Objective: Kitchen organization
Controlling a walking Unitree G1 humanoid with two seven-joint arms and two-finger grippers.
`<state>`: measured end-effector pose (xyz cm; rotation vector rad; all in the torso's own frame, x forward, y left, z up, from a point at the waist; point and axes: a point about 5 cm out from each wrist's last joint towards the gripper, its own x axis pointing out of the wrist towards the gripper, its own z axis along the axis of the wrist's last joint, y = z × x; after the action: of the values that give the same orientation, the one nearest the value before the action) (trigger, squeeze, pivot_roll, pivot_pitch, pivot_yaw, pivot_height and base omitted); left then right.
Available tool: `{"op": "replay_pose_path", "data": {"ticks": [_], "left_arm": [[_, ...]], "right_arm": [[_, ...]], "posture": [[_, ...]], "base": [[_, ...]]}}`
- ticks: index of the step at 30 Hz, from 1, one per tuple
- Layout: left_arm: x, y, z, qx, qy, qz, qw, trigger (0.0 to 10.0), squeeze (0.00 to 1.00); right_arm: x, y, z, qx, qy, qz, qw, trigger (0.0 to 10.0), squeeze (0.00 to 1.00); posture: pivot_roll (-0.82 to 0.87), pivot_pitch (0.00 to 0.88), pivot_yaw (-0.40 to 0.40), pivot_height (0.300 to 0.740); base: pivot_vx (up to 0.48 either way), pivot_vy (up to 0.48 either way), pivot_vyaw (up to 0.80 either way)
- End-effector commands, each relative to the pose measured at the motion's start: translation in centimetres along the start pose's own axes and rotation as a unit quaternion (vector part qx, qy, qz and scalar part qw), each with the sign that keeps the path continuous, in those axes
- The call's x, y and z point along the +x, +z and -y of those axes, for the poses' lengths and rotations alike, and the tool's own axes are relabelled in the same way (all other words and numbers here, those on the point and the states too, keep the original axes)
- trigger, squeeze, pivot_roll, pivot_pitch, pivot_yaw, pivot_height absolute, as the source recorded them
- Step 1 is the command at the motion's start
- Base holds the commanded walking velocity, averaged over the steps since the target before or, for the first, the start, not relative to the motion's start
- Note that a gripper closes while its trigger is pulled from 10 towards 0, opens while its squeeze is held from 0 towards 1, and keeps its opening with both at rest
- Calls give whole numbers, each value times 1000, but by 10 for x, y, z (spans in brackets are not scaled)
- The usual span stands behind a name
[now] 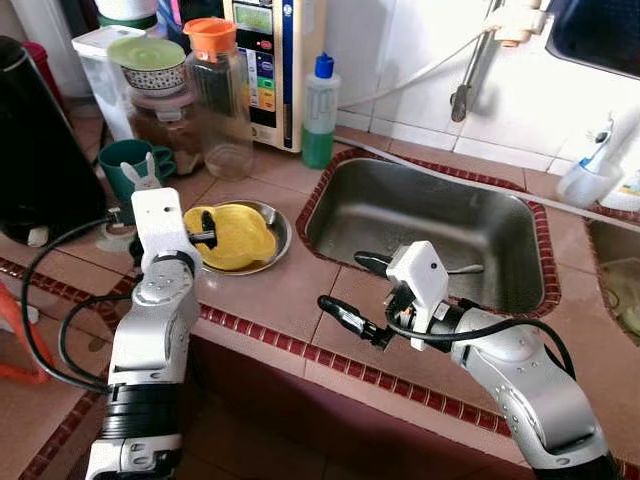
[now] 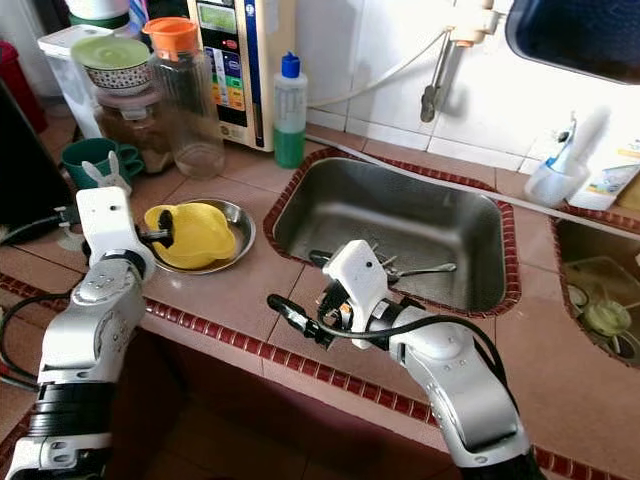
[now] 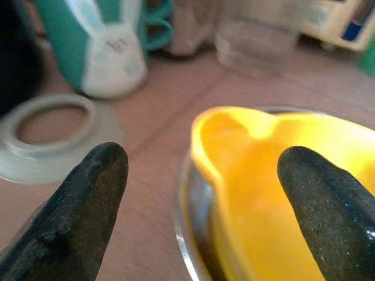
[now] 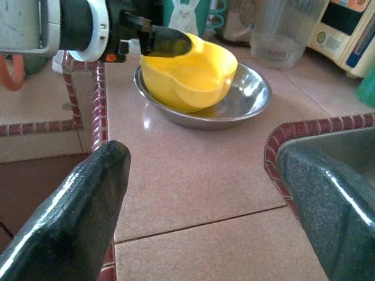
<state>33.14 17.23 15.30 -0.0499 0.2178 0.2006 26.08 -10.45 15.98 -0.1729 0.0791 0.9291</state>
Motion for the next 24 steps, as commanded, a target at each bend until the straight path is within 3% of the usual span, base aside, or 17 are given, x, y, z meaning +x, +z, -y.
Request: {"op": "replay_pose_path", "data": {"ticks": [1, 2, 5, 8, 9, 10, 11, 12, 19, 24], "left_arm": [[2, 5, 7, 7, -17, -2, 1000, 10000, 0], [2, 6, 8, 11, -19, -1, 1000, 10000, 0], [3, 10, 13, 21, -38, 1, 999, 10000, 0], [2, 5, 12, 33, -41, -22, 998, 10000, 0], [2, 1, 12, 40, -39, -38, 998, 8941, 0], [2, 0, 12, 43, -40, -41, 997, 8941, 0], [1, -2, 11, 34, -39, -51, 997, 863, 0], [1, -6, 10, 26, -36, -67, 997, 0, 0], [0, -16, 9, -2, -32, -104, 994, 0, 0], [-1, -16, 8, -3, -29, -105, 994, 0, 0]], "right_arm": [[1, 7, -2, -15, 3, 4, 1000, 10000, 914], [1, 7, -2, -15, 3, 3, 1000, 10000, 914], [1, 7, -2, -18, 4, 1, 1000, 10000, 788], [1, 7, -2, -23, 3, -3, 1000, 10000, 706], [1, 7, -2, -25, 2, -3, 1000, 10000, 698], [1, 7, -2, -25, 2, -4, 1000, 10000, 698], [2, 7, -2, -25, 1, -4, 1000, 10000, 655], [2, 8, -1, -26, 1, -4, 1000, 10000, 604], [1, 9, 1, -32, -1, -5, 999, 10000, 522], [2, 9, 2, -34, -3, -4, 999, 10000, 510]], "posture": [[188, 0, -6, 740], [188, 0, -6, 740], [187, 0, -2, 740], [183, 0, 2, 740], [182, 0, 3, 740], [182, 0, 3, 740], [183, 0, 4, 740], [182, 0, 3, 740], [182, 0, 3, 740], [181, 0, 3, 740]], "base": [[0, 0, 0], [0, 0, 0], [0, 0, 0], [0, 0, 0], [0, 0, 0], [0, 0, 0], [0, 0, 0], [0, 0, 0], [0, 0, 0], [0, 0, 0]]}}
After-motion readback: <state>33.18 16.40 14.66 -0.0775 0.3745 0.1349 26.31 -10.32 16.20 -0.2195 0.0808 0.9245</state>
